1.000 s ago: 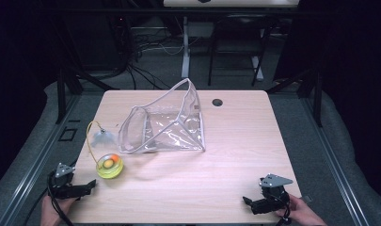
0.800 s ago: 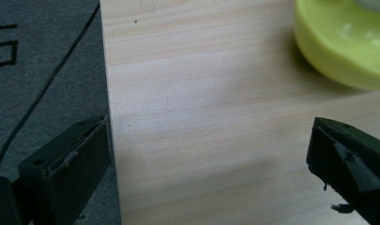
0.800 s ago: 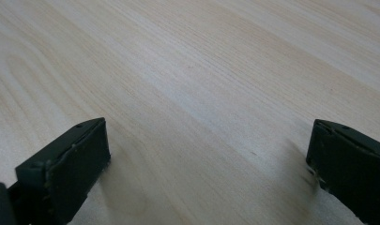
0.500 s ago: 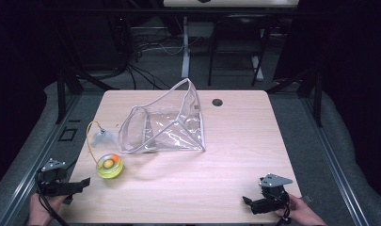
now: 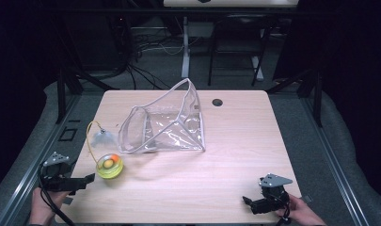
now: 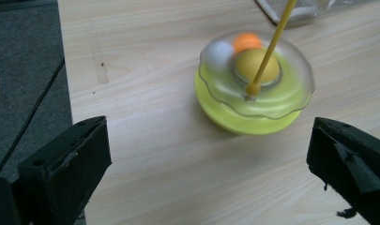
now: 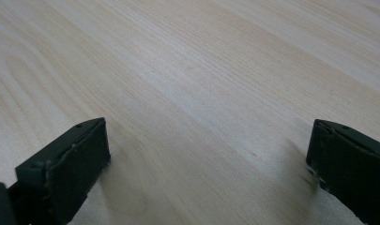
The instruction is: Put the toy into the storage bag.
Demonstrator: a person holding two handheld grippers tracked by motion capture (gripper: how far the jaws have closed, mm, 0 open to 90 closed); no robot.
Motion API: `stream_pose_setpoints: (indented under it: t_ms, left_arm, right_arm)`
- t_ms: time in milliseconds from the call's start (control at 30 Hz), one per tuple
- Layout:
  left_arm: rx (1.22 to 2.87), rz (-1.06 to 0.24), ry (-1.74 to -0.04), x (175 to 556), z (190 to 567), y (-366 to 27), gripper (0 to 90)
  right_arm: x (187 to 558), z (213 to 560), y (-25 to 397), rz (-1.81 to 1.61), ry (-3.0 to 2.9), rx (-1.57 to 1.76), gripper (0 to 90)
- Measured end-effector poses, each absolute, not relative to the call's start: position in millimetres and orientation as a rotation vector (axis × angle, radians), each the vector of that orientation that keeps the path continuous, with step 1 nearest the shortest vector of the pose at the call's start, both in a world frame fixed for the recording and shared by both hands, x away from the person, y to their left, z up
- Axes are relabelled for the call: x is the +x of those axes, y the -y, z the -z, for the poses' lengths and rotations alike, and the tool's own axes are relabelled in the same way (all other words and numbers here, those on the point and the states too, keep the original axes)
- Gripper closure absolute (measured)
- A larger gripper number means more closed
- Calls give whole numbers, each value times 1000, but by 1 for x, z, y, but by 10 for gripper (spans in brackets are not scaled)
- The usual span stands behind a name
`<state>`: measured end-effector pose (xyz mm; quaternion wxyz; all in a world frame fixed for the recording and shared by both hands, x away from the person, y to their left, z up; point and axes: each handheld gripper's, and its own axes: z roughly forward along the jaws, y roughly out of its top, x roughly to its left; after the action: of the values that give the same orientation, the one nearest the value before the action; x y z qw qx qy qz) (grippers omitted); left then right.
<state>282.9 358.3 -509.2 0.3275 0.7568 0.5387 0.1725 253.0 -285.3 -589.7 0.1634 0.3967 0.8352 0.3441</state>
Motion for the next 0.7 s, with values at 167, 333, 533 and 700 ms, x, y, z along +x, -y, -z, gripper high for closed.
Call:
stream_pose_setpoints:
  t_ms: [167,333,533,700]
  left_arm:
    - [1980,-443,-1380,288,502,-354,1]
    - [2004,-439,-1358,297,496,-345,1]
    - [2042,-439,-1321,307,485,-335,0]
    - [2063,-446,-1313,313,477,-333,2]
  right_arm:
    - [253,590,285,-980,-2382,1131,0]
    - [253,590,285,-981,-2382,1131,0]
    - [253,590,285,-979,-2383,1130,0]
    - [253,590,285,-980,-2383,1130,0]
